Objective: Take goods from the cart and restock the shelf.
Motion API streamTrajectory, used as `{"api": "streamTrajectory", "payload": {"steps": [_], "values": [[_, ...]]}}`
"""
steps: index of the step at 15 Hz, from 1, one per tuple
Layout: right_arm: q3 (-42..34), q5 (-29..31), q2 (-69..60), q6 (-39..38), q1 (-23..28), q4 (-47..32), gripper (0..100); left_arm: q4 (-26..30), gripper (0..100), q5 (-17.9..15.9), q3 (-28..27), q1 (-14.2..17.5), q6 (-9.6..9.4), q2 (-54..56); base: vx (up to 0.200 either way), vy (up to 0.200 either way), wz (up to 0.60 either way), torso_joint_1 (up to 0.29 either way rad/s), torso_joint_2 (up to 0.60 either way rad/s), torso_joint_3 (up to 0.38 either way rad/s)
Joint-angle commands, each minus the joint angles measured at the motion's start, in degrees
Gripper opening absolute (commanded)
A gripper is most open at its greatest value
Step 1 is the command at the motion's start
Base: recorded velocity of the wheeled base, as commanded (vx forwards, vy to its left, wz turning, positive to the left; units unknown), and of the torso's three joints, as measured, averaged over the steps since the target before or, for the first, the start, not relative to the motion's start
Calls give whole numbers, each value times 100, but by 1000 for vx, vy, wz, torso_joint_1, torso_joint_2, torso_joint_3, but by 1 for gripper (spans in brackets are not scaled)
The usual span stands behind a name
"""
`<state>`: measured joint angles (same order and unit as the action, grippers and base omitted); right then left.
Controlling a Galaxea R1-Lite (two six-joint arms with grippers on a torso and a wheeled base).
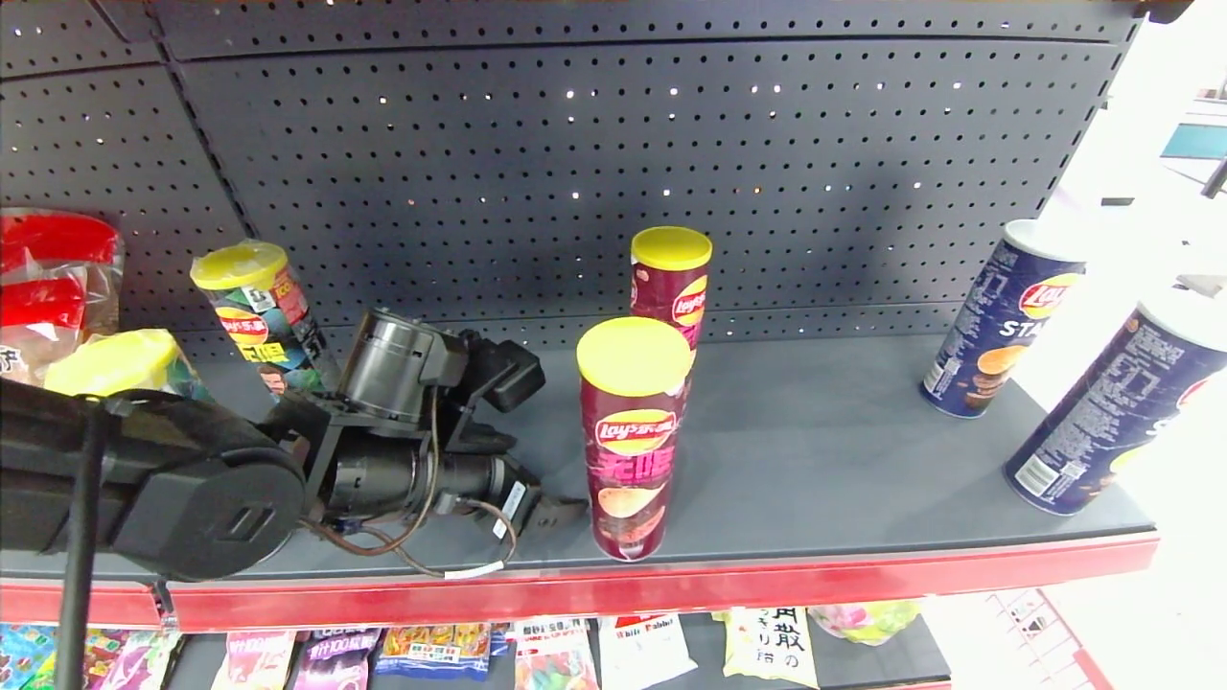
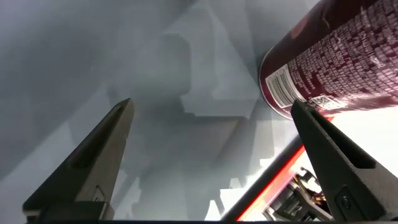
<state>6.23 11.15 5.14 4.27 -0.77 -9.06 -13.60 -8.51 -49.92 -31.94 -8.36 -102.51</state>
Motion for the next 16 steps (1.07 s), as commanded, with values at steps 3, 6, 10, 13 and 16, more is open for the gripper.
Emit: {"api": "streamTrajectory", "payload": {"steps": [3, 6, 10, 13, 16], "values": [[1, 1, 13, -5, -2, 0, 100, -2, 100, -2, -150, -23, -7, -146, 0, 0, 0, 0, 0, 0], [1, 1, 13, -5, -2, 0, 100, -2, 100, -2, -150, -67, 1, -138, 0, 0, 0, 0, 0, 0], [1, 1, 13, -5, -2, 0, 100, -2, 100, -2, -176, -93, 1, -155, 0, 0, 0, 0, 0, 0], [1, 1, -22, -5, -2, 0, 100, -2, 100, -2, -193, -137, 1, -155, 0, 0, 0, 0, 0, 0], [1, 1, -31, -5, -11, 0, 100, -2, 100, -2, -246, -155, 1, -199, 0, 0, 0, 0, 0, 0]]}}
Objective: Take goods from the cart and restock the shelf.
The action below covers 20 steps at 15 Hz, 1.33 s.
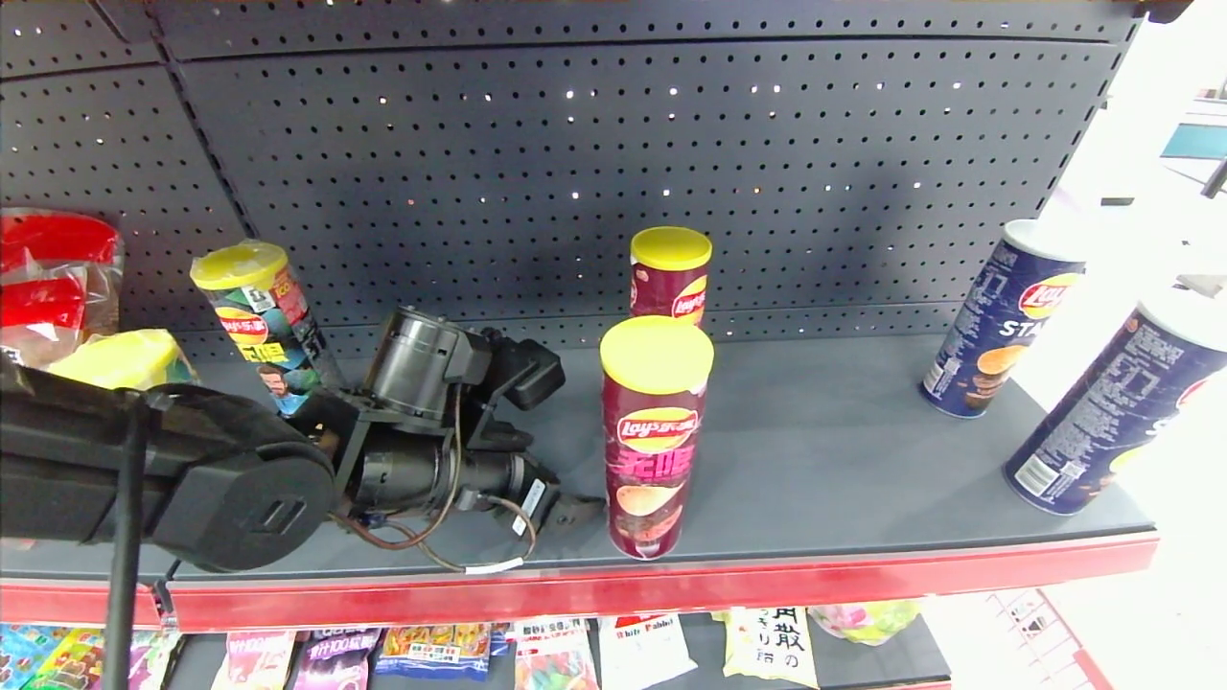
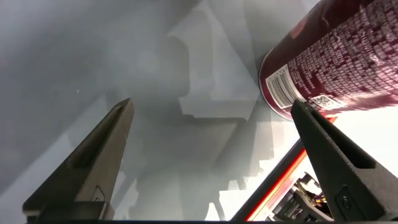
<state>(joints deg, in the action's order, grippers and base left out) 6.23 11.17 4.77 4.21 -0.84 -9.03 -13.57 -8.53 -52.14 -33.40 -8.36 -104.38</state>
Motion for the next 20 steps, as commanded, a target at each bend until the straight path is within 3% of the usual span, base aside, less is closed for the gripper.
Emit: {"api": "streamTrajectory", "payload": {"steps": [1, 9, 13, 17, 20], "values": [[1, 0, 7, 1, 5, -2, 100, -5, 100, 1, -51, -8, 1, -21, 0, 0, 0, 0, 0, 0], [1, 0, 7, 1, -4, -2, 100, -5, 100, 1, -139, -70, 1, -74, 0, 0, 0, 0, 0, 0], [1, 0, -11, 1, -13, -2, 100, 3, 100, 54, 160, 62, 1, 260, 0, 0, 0, 0, 0, 0], [-16, -405, -239, 19, -13, 7, 100, 170, 100, 1, 898, 273, 1, 1587, 0, 0, 0, 0, 0, 0], [-16, -414, -248, 36, -13, 7, 100, 944, 100, 1, 1690, 282, 36, 3512, 0, 0, 0, 0, 0, 0]]}}
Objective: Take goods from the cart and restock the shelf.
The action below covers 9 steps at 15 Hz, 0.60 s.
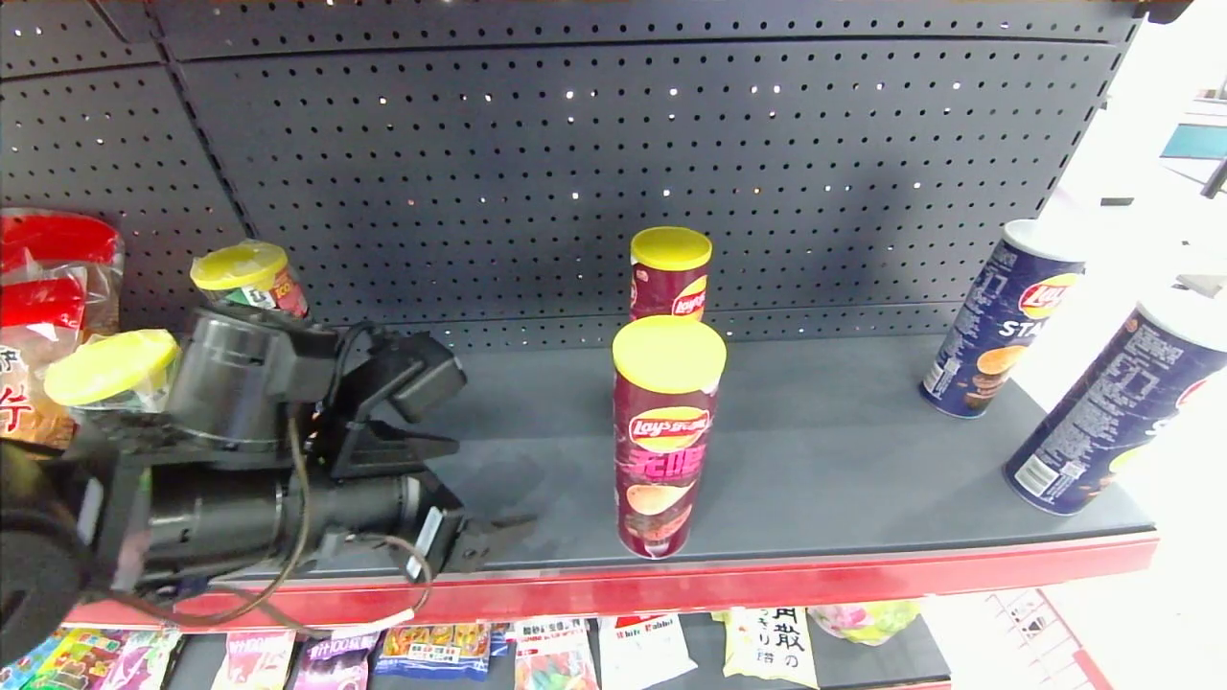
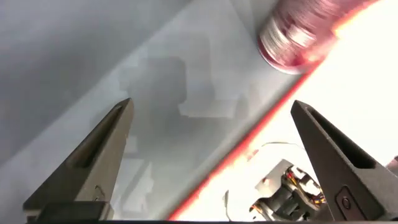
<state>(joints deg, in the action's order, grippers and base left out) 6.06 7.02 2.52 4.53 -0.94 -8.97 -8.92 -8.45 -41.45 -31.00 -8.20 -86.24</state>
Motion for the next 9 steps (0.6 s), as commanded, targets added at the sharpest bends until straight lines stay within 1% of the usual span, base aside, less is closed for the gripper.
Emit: {"api": "streamTrajectory", "payload": {"steps": [1, 2, 3, 4, 5, 6, 7, 8, 9], "values": [[1, 19, -6, 56, 15, -8, 100, 910, 100, 10, 735, 59, 38, 2357, 0, 0, 0, 0, 0, 0], [9, 36, 29, 135, 32, 1, 100, 1455, 100, 36, 779, 191, 38, 3069, 0, 0, 0, 0, 0, 0], [9, 54, 38, 223, 41, 1, 100, 2035, 100, 80, 866, 402, 38, 3737, 0, 0, 0, 0, 0, 0], [18, 62, 20, 311, 68, 1, 100, 2756, 100, 168, 1016, 789, 38, 4651, 0, 0, 0, 0, 0, 0], [18, 71, 3, 381, 182, 1, 100, 3432, 100, 212, 1051, 1158, 65, 5407, 0, 0, 0, 0, 0, 0], [18, 124, -6, 434, 191, 1, 100, 3916, 100, 212, 1033, 1395, 152, 5925, 0, 0, 0, 0, 0, 0], [27, 212, 11, 443, 199, 1, 100, 4584, 100, 291, 1042, 1711, 372, 6681, 0, 0, 0, 0, 0, 0], [27, 238, 20, 443, 199, 1, 100, 4874, 100, 484, 1069, 1922, 399, 7059, 0, 0, 0, 0, 0, 0], [36, 265, 20, 452, 208, -8, 100, 4988, 100, 651, 1086, 2054, 416, 7244, 0, 0, 0, 0, 0, 0]]}}
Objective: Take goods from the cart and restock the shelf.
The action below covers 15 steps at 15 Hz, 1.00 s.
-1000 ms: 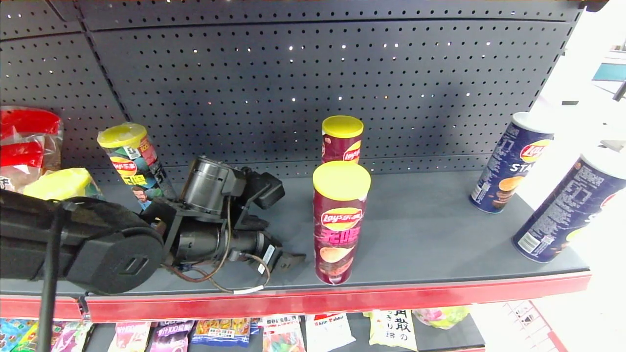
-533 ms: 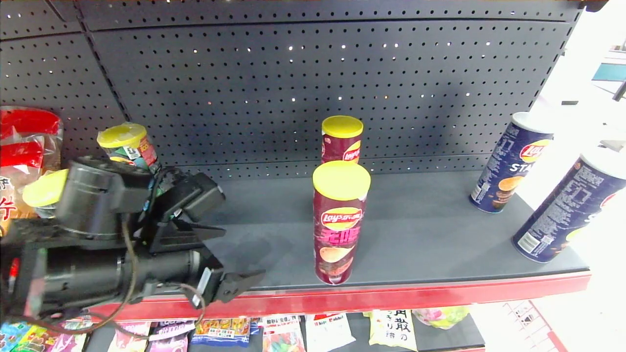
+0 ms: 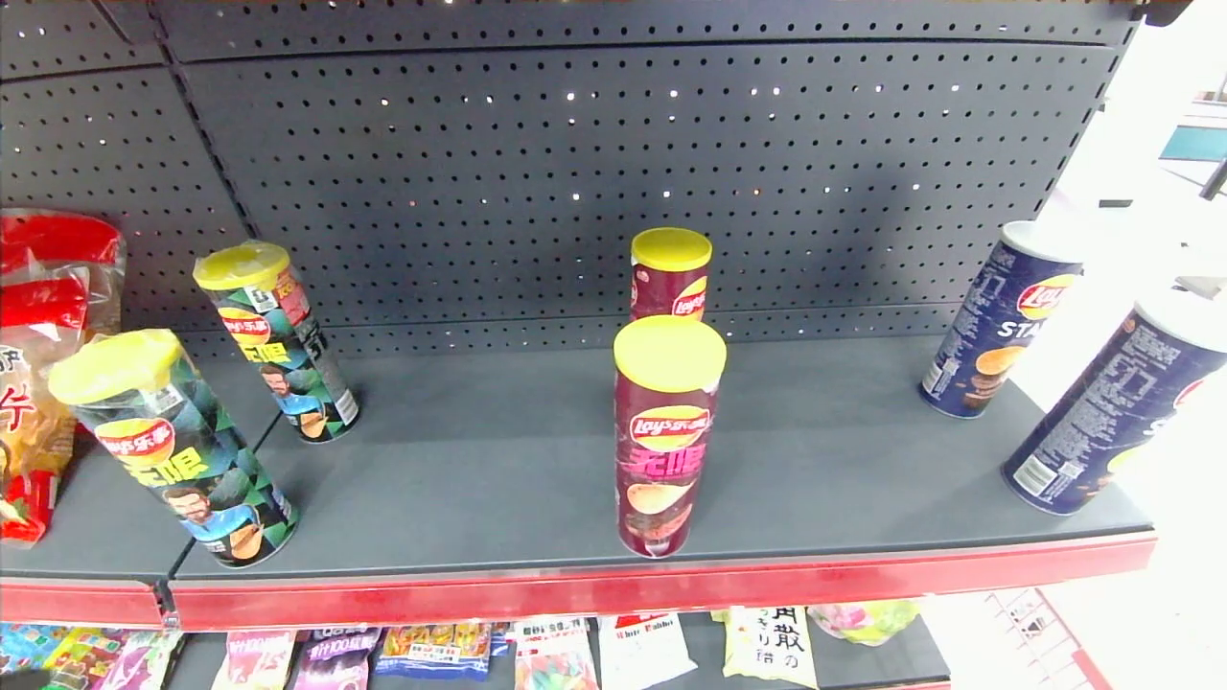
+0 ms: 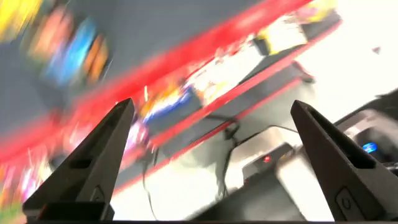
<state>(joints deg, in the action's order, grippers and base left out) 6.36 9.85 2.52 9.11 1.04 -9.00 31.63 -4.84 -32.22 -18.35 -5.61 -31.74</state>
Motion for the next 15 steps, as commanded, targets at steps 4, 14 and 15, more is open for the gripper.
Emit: {"api": "streamTrajectory", "payload": {"steps": [4, 14, 15], "values": [[14, 298, 126, 118, 90, -6, 100, 880, 100, 686, 761, 1176, 490, 2630, 0, 0, 0, 0, 0, 0], [-47, -1556, 301, -23, 494, -6, 100, -3155, 100, 484, 3213, 1184, 561, 2638, 0, 0, 0, 0, 0, 0], [-47, -1776, 337, -23, 424, -14, 100, -3146, 100, 493, 3213, 1184, 561, 2638, 0, 0, 0, 0, 0, 0]]}}
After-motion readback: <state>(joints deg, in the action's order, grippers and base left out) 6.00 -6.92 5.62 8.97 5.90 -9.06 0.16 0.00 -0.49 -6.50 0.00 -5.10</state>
